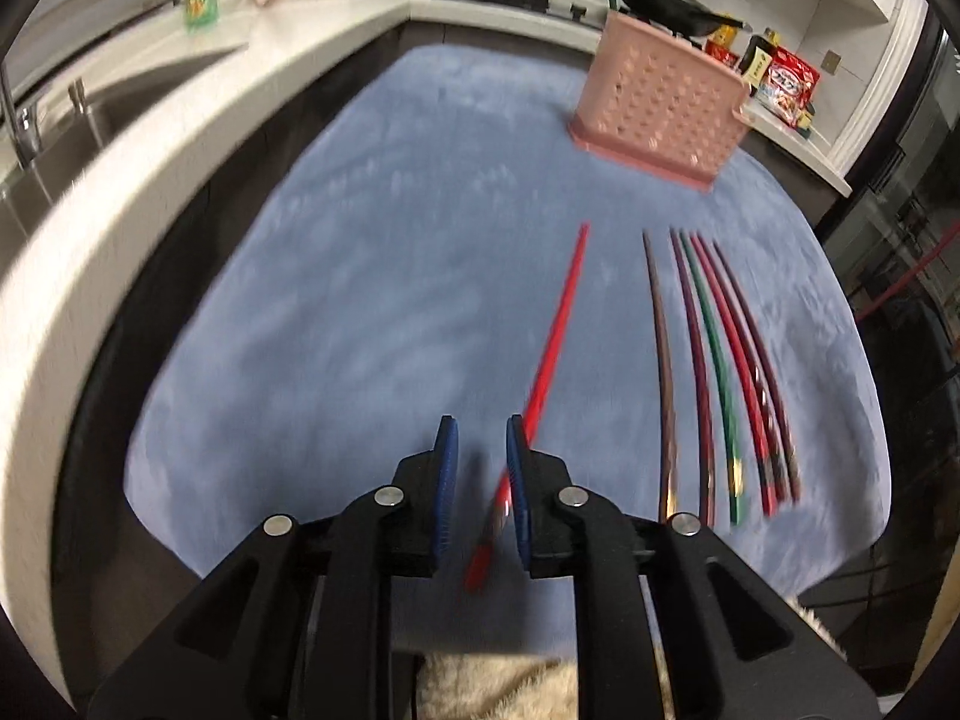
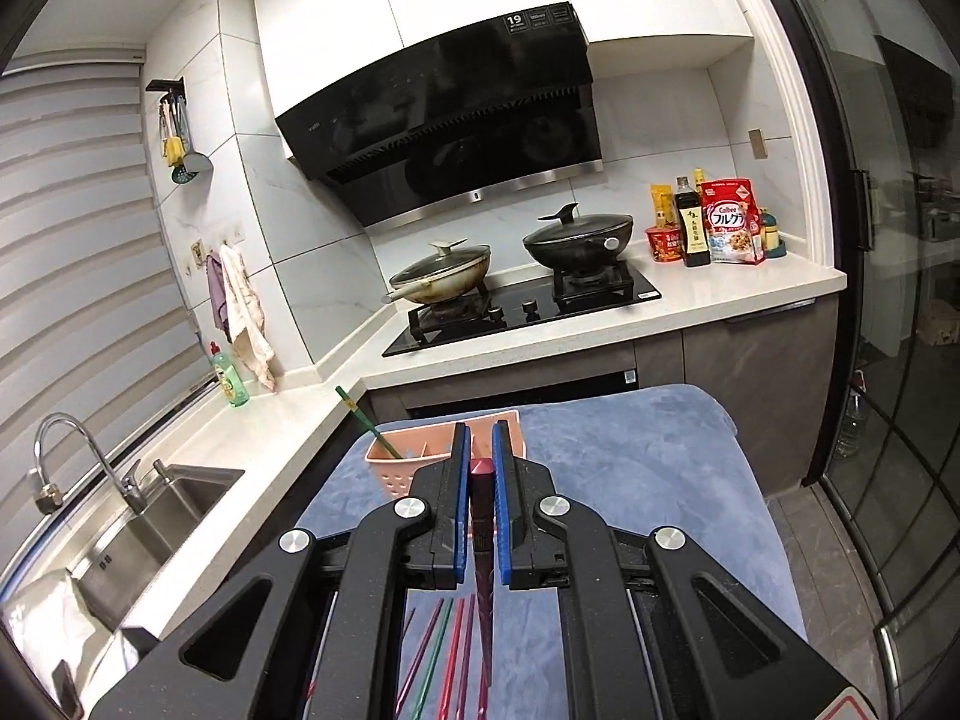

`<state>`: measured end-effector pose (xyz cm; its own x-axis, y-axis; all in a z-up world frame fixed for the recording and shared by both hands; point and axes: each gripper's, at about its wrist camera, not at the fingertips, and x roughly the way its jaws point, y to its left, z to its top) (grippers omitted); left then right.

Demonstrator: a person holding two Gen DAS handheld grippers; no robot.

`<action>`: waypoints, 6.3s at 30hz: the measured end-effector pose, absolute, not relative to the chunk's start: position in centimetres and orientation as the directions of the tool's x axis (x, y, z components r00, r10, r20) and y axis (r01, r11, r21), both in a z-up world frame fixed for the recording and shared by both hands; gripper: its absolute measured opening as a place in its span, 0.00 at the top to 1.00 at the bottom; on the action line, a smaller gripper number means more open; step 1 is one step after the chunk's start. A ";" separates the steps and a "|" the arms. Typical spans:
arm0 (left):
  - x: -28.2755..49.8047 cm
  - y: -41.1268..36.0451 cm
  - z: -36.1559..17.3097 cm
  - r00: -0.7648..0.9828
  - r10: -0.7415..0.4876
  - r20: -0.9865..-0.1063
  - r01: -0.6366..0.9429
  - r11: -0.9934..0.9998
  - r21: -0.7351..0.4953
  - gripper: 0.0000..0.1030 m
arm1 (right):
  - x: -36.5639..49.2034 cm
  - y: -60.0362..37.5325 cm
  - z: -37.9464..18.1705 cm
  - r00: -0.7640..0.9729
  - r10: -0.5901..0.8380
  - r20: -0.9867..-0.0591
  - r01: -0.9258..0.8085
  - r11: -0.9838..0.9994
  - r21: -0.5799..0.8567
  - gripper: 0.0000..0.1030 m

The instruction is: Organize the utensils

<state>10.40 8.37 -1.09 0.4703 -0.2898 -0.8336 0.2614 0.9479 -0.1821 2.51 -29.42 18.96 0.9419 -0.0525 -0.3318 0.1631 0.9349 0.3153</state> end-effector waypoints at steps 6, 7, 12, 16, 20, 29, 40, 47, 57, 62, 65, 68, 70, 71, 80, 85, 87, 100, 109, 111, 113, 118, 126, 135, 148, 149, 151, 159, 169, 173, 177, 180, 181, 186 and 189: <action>8.2 8.0 -2.4 0.453 -0.319 -0.833 0.285 0.937 -0.204 0.70 | 0.7 -29.0 19.2 0.943 -0.068 -0.326 0.176 0.932 0.316 0.93; 8.1 7.8 -2.6 0.450 -0.318 -0.834 0.290 0.936 -0.201 0.70 | 0.6 -28.9 19.2 0.943 -0.068 -0.326 0.176 0.933 0.315 0.93; 7.7 7.3 -3.6 0.431 -0.306 -0.849 0.290 0.938 -0.191 0.70 | 0.3 -28.5 19.1 0.942 -0.063 -0.329 0.173 0.933 0.315 0.93; 7.8 7.6 -4.3 0.422 -0.292 -0.858 0.262 0.946 -0.193 0.77 | 0.2 -28.4 18.8 0.942 -0.056 -0.332 0.167 0.933 0.318 0.93; 7.7 7.9 -4.3 0.431 -0.276 -0.859 0.256 0.950 -0.177 0.88 | 0.2 -28.2 18.6 0.941 -0.048 -0.336 0.162 0.934 0.319 0.93; 7.8 7.8 -1.6 0.476 -0.291 -0.830 0.267 0.947 -0.179 0.90 | 0.5 -28.1 18.5 0.939 -0.046 -0.341 0.161 0.936 0.315 0.93; 11.5 6.4 10.1 0.672 -0.314 -0.671 0.316 0.941 -0.124 0.94 | 2.2 -29.0 18.4 0.939 -0.034 -0.342 0.153 0.932 0.328 0.93; 15.8 4.0 15.9 0.755 -0.327 -0.569 0.336 0.937 -0.093 0.94 | 5.4 -30.3 17.9 0.937 0.002 -0.350 0.131 0.926 0.355 0.93; 20.5 -1.2 24.4 0.830 -0.385 -0.402 0.387 0.919 -0.082 0.94 | 11.6 -32.8 19.5 0.957 0.040 -0.287 0.087 0.905 0.415 0.93; 22.9 -3.1 28.6 0.859 -0.416 -0.297 0.399 0.909 -0.118 0.94 | 15.3 -33.9 21.8 0.978 0.037 -0.207 0.060 0.894 0.445 0.93; 24.5 -4.1 30.5 0.875 -0.435 -0.214 0.406 0.899 -0.166 0.94 | 18.0 -34.2 23.3 0.987 0.035 -0.158 0.042 0.890 0.455 0.93; 26.5 -5.3 31.2 0.881 -0.436 -0.182 0.405 0.896 -0.185 0.94 | 20.4 -34.0 23.8 0.989 0.027 -0.147 0.041 0.895 0.444 0.93; 27.9 -6.1 31.0 0.885 -0.429 -0.180 0.397 0.898 -0.189 0.94 | 21.9 -34.1 23.6 0.989 0.020 -0.148 0.048 0.896 0.441 0.93; 28.6 -6.4 30.7 0.886 -0.426 -0.186 0.393 0.900 -0.187 0.94 | 22.7 -34.1 23.3 0.988 0.019 -0.152 0.050 0.896 0.441 0.93; 33.2 -7.7 26.5 0.874 -0.413 -0.257 0.367 0.907 -0.208 0.94 | 26.8 -34.8 19.5 0.972 0.048 -0.232 0.072 0.873 0.483 0.93; 34.4 -7.8 24.7 0.865 -0.405 -0.295 0.356 0.911 -0.206 0.94 | 27.8 -34.6 17.8 0.962 0.042 -0.268 0.094 0.876 0.473 0.93; 34.8 -7.8 23.8 0.859 -0.404 -0.313 0.353 0.912 -0.208 0.94 | 28.1 -34.5 17.2 0.958 0.038 -0.284 0.103 0.879 0.466 0.93; 33.3 -7.3 22.1 0.854 -0.380 -0.355 0.330 0.924 -0.193 0.59 | 25.5 -34.3 18.8 0.965 0.006 -0.262 0.111 0.896 0.431 0.71; 27.8 -6.7 21.5 0.861 -0.313 -0.402 0.306 0.948 -0.081 0.50 | 20.0 -32.2 19.1 0.952 0.031 -0.303 0.088 0.924 0.372 0.61; 26.1 -6.4 20.4 0.854 -0.294 -0.428 0.301 0.952 -0.054 0.48 | 18.3 -31.5 18.3 0.941 0.050 -0.334 0.080 0.927 0.366 0.59; 24.7 -5.9 19.1 0.844 -0.296 -0.448 0.309 0.950 -0.046 0.47 | 16.8 -30.8 17.3 0.930 0.057 -0.362 0.080 0.932 0.353 0.59; 21.6 -4.2 14.8 0.802 -0.276 -0.529 0.295 0.954 -0.051 0.47 | 12.5 -28.6 13.7 0.892 0.020 -0.453 0.106 0.962 0.252 0.59; 16.8 -2.2 7.8 0.738 -0.237 -0.632 0.274 0.961 -0.041 0.47 | 7.5 -26.8 7.7 0.827 0.005 -0.563 0.146 0.964 0.222 0.59; 11.9 -1.0 1.3 0.672 -0.190 -0.715 0.268 0.963 -0.004 0.47 | 3.6 -23.4 1.6 0.758 0.000 -0.653 0.145 0.975 0.169 0.59; 9.0 -0.2 -2.6 0.599 -0.196 -0.777 0.275 0.961 -0.031 0.47 | 1.2 -18.8 -4.0 0.677 0.028 -0.736 0.105 0.985 0.134 0.70; 8.9 -0.1 -2.7 0.596 -0.198 -0.778 0.275 0.961 -0.033 0.47 | 1.1 -18.6 -4.1 0.676 0.020 -0.737 0.105 0.987 0.124 0.71; 8.7 0.0 -2.9 0.591 -0.200 -0.782 0.272 0.961 -0.040 0.44 | 1.1 -18.4 -4.4 0.672 0.019 -0.740 0.106 0.987 0.121 0.73; 7.9 0.5 -3.4 0.579 -0.203 -0.789 0.269 0.962 -0.050 0.40 | 1.4 -18.1 -5.5 0.648 0.033 -0.761 0.105 0.986 0.131 0.83; 6.6 0.4 -4.0 0.560 -0.211 -0.801 0.292 0.955 -0.048 0.38 | 1.2 -18.0 -6.2 0.641 0.038 -0.766 0.109 0.984 0.140 0.89; 6.0 0.4 -4.3 0.545 -0.225 -0.808 0.305 0.951 -0.059 0.38 | 1.0 -18.2 -6.2 0.645 0.036 -0.764 0.117 0.983 0.144 0.91; 5.7 0.2 -4.8 0.529 -0.231 -0.816 0.311 0.948 -0.067 0.38 | 0.9 -18.5 -6.2 0.646 0.034 -0.763 0.127 0.980 0.151 0.92; 5.4 0.1 -4.8 0.530 -0.233 -0.815 0.318 0.946 -0.064 0.39 | 0.9 -18.6 -6.2 0.645 0.034 -0.763 0.127 0.980 0.151 0.92; 5.3 0.0 -4.9 0.530 -0.232 -0.816 0.319 0.946 -0.062 0.39 | 0.9 -18.6 -6.2 0.646 0.034 -0.763 0.127 0.980 0.151 0.92; 5.1 -0.3 -5.0 0.532 -0.222 -0.817 0.320 0.946 -0.049 0.42 | 0.9 -18.6 -6.3 0.646 0.036 -0.763 0.127 0.980 0.154 0.92; 5.1 -0.2 -5.0 0.530 -0.227 -0.817 0.320 0.946 -0.056 0.51 | 0.9 -18.6 -6.3 0.646 0.039 -0.763 0.127 0.979 0.158 0.92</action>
